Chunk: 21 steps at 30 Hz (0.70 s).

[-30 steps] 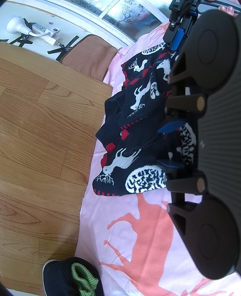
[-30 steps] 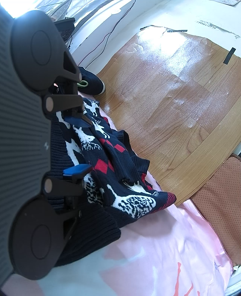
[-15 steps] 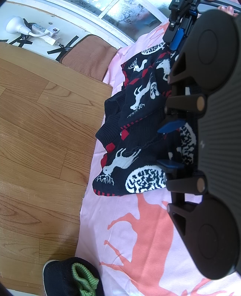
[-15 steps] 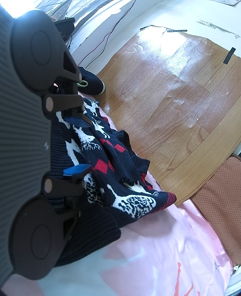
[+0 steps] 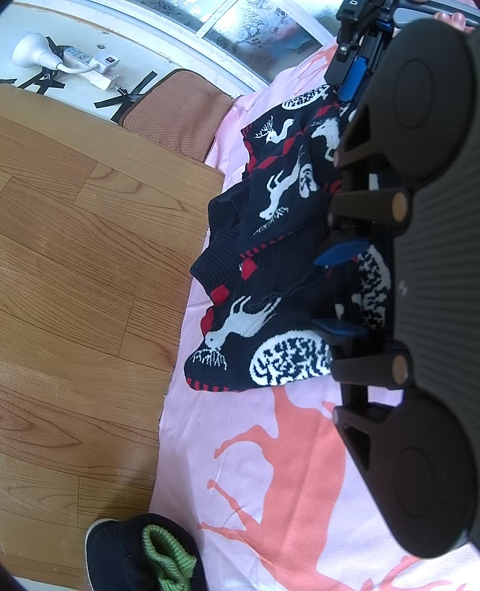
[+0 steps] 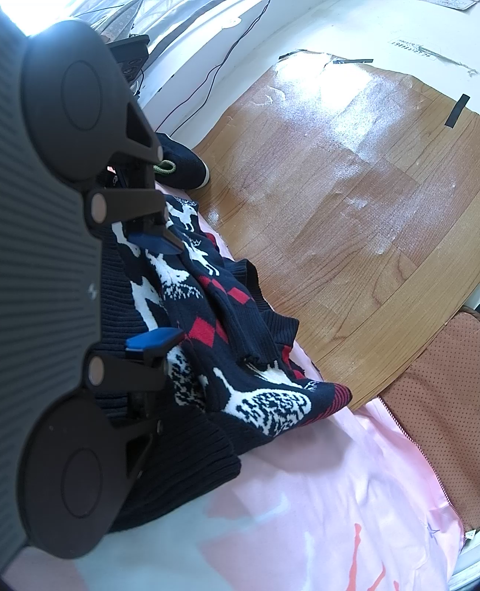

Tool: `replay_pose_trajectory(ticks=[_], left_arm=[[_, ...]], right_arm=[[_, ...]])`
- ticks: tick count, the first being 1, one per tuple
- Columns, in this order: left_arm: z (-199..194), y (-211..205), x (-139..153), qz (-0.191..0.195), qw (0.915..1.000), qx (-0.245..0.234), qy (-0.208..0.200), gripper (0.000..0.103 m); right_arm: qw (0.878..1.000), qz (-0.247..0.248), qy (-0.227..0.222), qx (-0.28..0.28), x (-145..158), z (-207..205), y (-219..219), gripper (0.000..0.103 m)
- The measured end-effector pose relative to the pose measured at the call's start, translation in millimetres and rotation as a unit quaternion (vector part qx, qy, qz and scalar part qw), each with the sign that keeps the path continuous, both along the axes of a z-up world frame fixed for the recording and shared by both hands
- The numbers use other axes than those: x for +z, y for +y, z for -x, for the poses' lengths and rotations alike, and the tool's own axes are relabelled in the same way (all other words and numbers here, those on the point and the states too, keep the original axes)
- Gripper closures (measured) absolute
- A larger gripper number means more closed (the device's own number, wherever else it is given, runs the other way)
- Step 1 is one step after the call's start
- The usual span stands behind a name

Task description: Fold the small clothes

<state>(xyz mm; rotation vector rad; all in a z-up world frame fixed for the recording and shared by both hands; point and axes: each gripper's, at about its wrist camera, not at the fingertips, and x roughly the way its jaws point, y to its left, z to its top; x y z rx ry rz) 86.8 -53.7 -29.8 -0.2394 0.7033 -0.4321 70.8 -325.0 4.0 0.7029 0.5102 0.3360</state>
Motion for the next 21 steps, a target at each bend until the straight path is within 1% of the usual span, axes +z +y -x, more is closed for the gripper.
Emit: replay_pose_trajectory(ticks=[21], left_arm=[[-0.2,-0.6,0.2,-0.001,1.0,-0.001,0.0,0.068]], right_arm=[[1.0,0.0,0.001,-0.007,0.3,0.1,0.5,0.055]])
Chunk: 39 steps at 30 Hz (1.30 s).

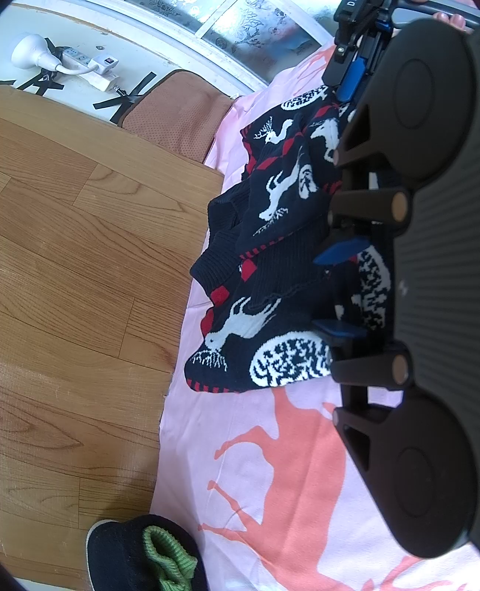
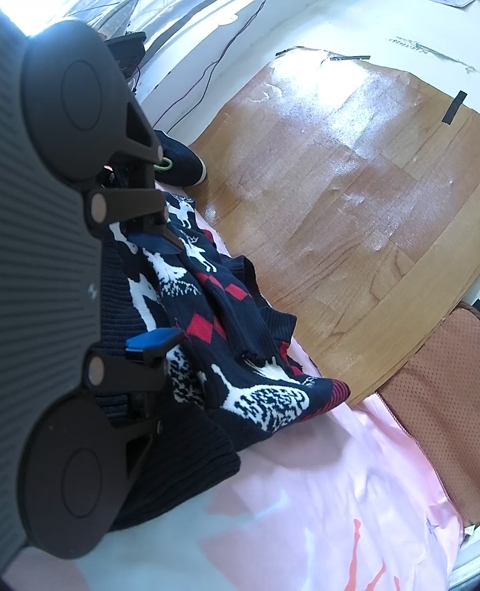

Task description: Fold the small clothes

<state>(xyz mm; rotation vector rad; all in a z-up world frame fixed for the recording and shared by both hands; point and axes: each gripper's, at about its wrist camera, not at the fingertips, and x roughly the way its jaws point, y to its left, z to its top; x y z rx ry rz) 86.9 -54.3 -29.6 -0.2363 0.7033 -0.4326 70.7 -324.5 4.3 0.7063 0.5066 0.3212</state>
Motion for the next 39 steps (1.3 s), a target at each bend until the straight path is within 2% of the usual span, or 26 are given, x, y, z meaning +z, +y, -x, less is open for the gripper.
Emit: replay_pose_trajectory(ticks=[39], left_arm=[[0.1,-0.5,-0.2,-0.001,1.0,0.001,0.0,0.067]], right_arm=[[1.0,0.011,0.002,-0.002,1.6,-0.5,1.0,0.055]])
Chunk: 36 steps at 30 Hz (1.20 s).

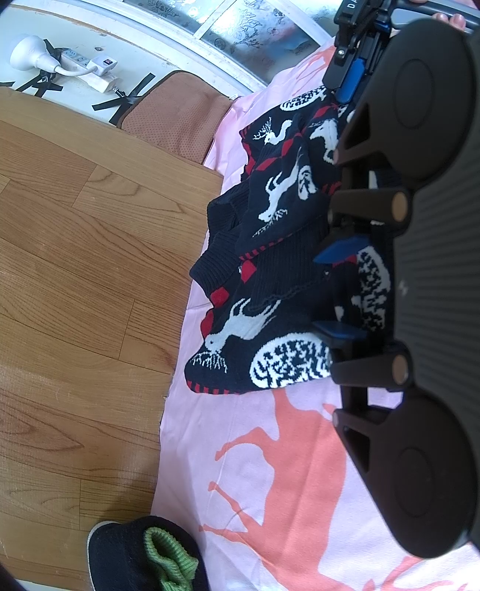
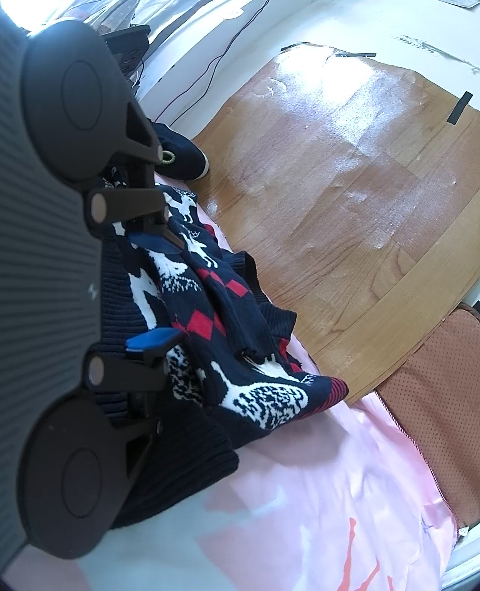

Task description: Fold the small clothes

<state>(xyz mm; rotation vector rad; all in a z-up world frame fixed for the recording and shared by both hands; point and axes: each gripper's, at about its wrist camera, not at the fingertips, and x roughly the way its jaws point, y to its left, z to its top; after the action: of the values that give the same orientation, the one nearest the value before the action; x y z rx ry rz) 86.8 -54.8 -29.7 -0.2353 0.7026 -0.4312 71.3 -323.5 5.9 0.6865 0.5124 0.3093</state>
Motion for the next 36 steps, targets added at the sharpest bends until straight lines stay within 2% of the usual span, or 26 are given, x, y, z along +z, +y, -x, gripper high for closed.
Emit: replay_pose_trajectory(ticks=[36], left_arm=[[0.3,-0.8,0.3,0.0,1.0,0.0,0.0,0.065]], right_arm=[[1.0,0.001,0.001,0.0,0.4,-0.3,0.4,0.055]])
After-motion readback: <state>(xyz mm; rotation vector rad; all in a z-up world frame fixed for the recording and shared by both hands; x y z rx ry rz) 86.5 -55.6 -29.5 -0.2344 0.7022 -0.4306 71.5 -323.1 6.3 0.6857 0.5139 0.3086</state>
